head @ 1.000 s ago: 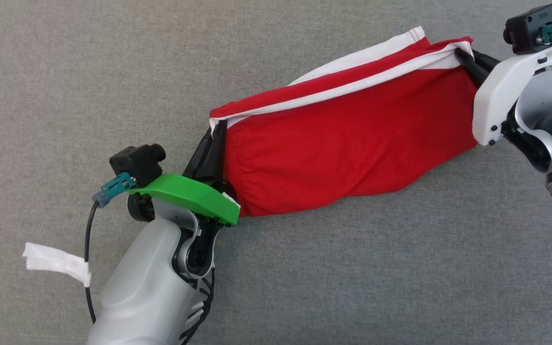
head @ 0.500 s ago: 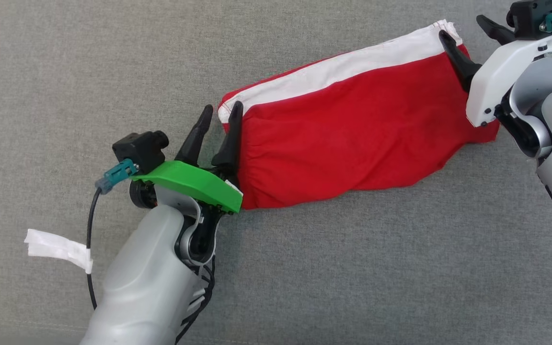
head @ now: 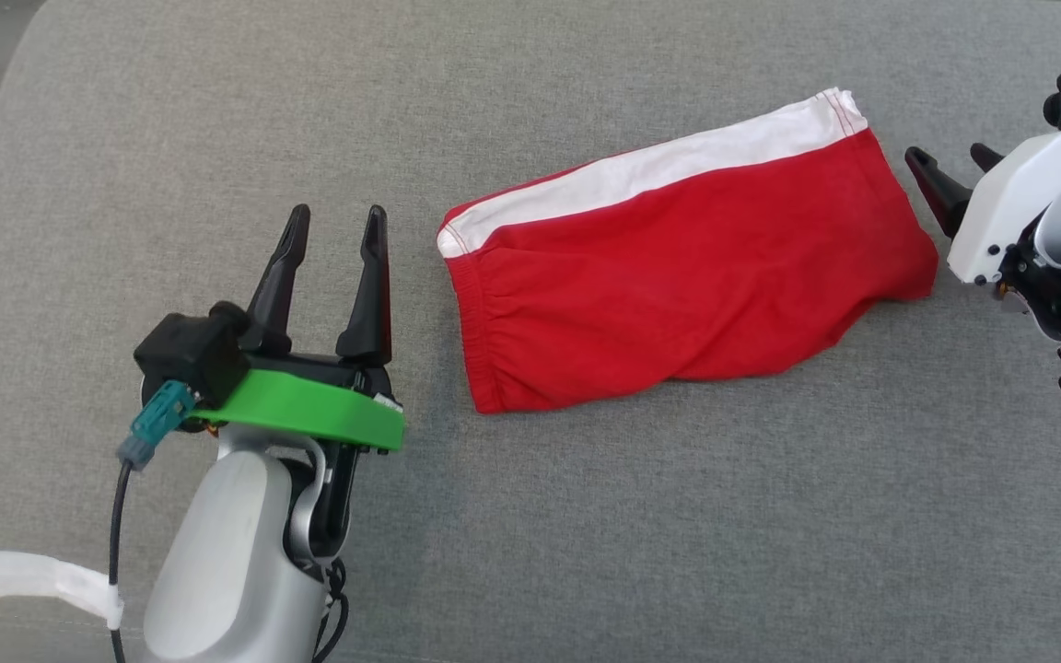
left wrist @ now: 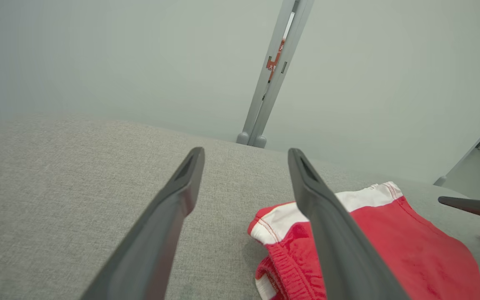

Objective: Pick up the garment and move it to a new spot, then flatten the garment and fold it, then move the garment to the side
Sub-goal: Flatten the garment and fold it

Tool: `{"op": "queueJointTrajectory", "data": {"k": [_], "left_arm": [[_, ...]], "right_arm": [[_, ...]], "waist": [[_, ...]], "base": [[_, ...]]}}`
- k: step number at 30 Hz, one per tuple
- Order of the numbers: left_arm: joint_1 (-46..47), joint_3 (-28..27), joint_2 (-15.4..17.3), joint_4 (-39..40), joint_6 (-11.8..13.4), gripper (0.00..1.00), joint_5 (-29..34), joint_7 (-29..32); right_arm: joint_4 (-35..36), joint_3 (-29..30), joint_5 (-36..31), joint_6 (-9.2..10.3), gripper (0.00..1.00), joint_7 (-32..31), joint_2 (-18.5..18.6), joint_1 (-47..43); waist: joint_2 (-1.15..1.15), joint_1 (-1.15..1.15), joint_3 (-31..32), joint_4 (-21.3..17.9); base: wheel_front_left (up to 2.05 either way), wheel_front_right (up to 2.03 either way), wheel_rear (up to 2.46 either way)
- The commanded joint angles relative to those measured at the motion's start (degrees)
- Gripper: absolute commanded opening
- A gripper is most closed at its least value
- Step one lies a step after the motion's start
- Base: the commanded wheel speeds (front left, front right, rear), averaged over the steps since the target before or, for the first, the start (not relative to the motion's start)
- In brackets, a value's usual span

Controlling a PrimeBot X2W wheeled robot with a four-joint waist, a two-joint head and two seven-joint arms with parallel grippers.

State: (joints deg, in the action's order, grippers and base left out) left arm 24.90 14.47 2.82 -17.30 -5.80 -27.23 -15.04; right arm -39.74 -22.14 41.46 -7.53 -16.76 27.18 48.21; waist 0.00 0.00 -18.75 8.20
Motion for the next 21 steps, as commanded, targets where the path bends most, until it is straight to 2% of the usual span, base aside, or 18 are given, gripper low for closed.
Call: {"op": "queueJointTrajectory", "data": {"k": [1, 11, 16, 21], "left_arm": [[-1.87, -0.92, 0.19, 1.27, -0.25, 1.0, 2.3, -0.12], [-9.88, -4.77, 0.16, 6.23, -0.83, 1.0, 10.15, -0.13], [-13.24, -6.79, 0.17, 7.61, -1.04, 1.0, 11.81, -0.14], [-15.41, -7.96, 0.17, 8.45, -1.14, 1.0, 10.55, -0.13]], "right_arm": [[-0.73, 0.78, 0.17, 0.09, 1.0, -0.46, -0.79, -1.48], [-5.85, 6.61, -2.12, 0.09, 1.0, 0.0, -4.03, -3.08], [-9.31, 7.86, -5.32, 0.08, 1.0, -0.11, -5.83, -3.59], [-11.84, 6.59, -8.33, -0.18, 1.0, -1.84, -9.08, -5.7]], "waist": [[0.0, 0.0, 0.55, 0.58], [0.0, 0.0, -0.61, 3.46], [0.0, 0.0, -1.21, 5.04], [0.0, 0.0, -1.42, 6.02]], "base": [[0.0, 0.0, 0.0], [0.0, 0.0, 0.0], [0.0, 0.0, 0.0], [0.0, 0.0, 0.0]]}}
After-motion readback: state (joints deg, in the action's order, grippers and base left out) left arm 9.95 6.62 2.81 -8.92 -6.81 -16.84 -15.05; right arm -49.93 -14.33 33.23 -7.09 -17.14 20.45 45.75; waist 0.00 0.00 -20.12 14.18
